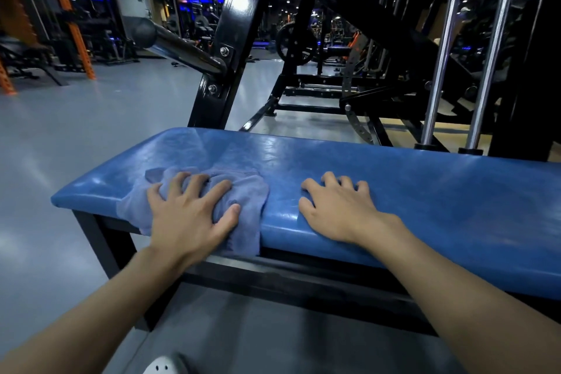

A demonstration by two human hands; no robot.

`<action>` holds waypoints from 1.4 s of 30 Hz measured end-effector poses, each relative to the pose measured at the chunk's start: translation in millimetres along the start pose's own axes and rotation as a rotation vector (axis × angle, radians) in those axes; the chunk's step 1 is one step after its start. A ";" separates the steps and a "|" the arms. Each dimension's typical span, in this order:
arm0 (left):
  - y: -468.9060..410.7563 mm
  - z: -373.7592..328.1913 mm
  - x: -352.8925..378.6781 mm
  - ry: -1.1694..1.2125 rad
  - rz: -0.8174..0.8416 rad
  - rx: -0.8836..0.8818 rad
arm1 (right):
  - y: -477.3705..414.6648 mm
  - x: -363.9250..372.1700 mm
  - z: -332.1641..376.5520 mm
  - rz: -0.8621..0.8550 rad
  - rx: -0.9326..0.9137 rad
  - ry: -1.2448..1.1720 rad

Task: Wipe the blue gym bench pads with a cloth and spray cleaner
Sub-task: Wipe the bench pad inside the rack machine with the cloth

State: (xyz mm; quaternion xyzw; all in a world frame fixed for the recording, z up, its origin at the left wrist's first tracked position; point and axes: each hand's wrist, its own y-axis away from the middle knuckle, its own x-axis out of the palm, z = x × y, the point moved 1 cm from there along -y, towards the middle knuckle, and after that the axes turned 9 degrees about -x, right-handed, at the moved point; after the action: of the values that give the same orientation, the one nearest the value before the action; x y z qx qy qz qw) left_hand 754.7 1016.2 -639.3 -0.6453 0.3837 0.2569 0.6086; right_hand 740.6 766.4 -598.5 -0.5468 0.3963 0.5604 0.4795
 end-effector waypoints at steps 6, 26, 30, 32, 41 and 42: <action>2.1 1.3 6.1 0.011 -0.027 0.085 | -26.5 11.0 19.8 -0.022 -0.040 -0.028; -32.6 167.0 10.4 0.155 -0.017 -0.533 | -132.8 16.6 100.4 -0.052 -0.269 -0.141; -63.5 206.1 8.5 0.201 0.201 -0.541 | -169.8 28.3 105.8 0.062 -0.259 -0.073; -79.9 218.0 4.7 0.209 0.341 -0.514 | -174.5 34.3 105.9 0.139 -0.246 -0.039; -129.3 213.4 0.8 0.213 0.609 -0.416 | -165.9 34.6 107.6 0.155 -0.244 -0.014; -128.3 214.7 0.0 0.211 0.623 -0.405 | -165.7 33.9 107.7 0.161 -0.244 -0.012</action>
State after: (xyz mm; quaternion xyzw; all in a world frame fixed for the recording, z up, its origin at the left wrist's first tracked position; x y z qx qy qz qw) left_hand 887.4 1222.6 -591.1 -0.6276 0.5634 0.4325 0.3188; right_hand 878.4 911.7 -609.5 -0.5640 0.3651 0.6443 0.3653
